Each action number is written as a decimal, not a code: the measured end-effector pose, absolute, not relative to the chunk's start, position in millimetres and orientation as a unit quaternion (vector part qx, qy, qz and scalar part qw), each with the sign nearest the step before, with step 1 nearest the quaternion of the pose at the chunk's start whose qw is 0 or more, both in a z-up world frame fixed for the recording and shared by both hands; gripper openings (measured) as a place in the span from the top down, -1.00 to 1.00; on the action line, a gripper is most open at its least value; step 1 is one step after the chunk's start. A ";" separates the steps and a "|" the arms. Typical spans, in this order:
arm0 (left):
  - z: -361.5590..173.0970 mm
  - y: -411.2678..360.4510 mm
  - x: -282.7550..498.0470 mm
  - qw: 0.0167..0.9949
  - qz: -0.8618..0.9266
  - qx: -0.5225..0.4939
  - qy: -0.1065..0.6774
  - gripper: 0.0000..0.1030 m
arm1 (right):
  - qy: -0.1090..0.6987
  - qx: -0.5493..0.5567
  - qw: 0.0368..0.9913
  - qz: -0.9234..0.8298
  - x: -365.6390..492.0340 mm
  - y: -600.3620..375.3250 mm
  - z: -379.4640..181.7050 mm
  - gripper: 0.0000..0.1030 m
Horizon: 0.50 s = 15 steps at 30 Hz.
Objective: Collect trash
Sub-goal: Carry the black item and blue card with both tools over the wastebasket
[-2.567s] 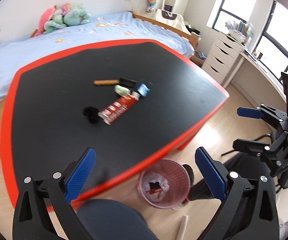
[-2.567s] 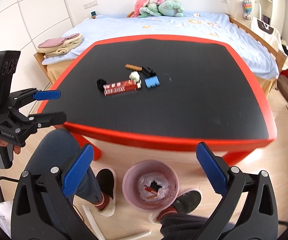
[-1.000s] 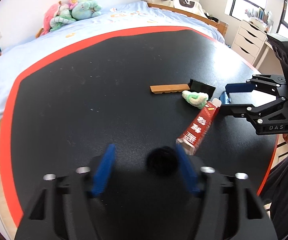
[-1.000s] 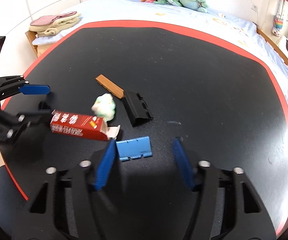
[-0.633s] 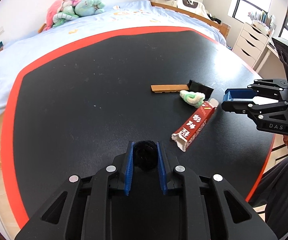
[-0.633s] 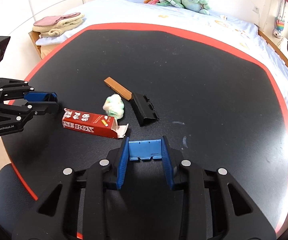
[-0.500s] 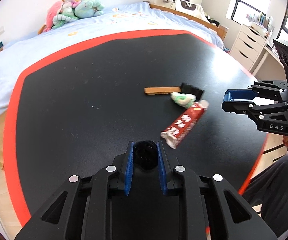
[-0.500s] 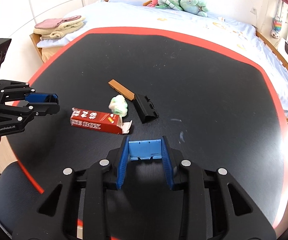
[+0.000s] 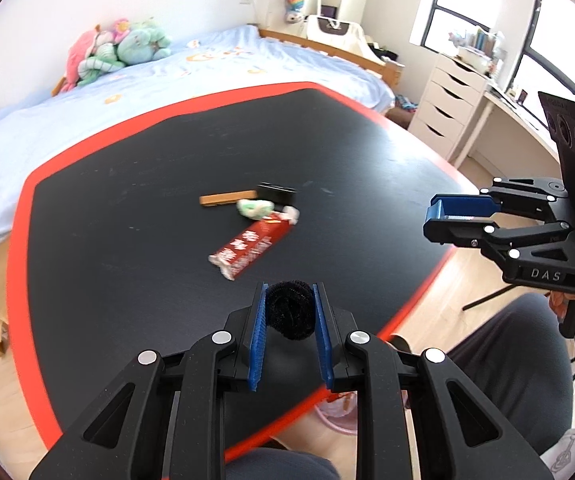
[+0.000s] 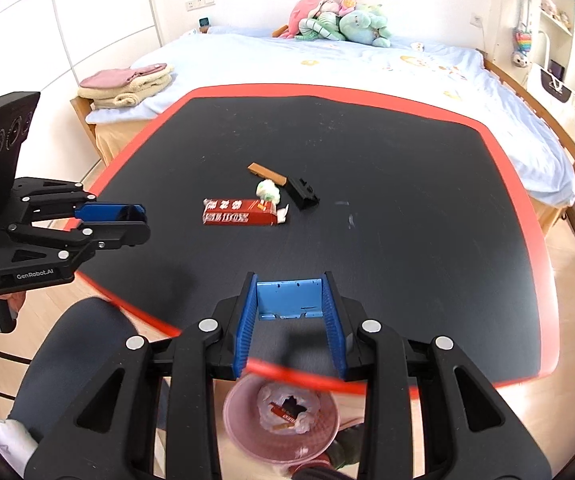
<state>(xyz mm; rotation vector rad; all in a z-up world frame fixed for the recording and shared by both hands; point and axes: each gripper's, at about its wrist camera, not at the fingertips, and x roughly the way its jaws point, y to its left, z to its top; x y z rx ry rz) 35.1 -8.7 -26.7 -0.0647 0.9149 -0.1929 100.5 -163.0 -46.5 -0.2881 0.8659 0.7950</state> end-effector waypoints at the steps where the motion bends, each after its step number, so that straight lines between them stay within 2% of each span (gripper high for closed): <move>1: -26.1 -12.9 31.5 0.892 -0.095 -0.030 0.440 0.58 | 0.407 -0.133 0.823 0.373 95.7 -166.5 -45.6 0.38; 15: -36.0 -71.5 -9.9 0.881 -0.147 -0.023 0.448 0.58 | 0.431 -0.110 0.826 0.347 26.5 -229.0 -59.9 0.38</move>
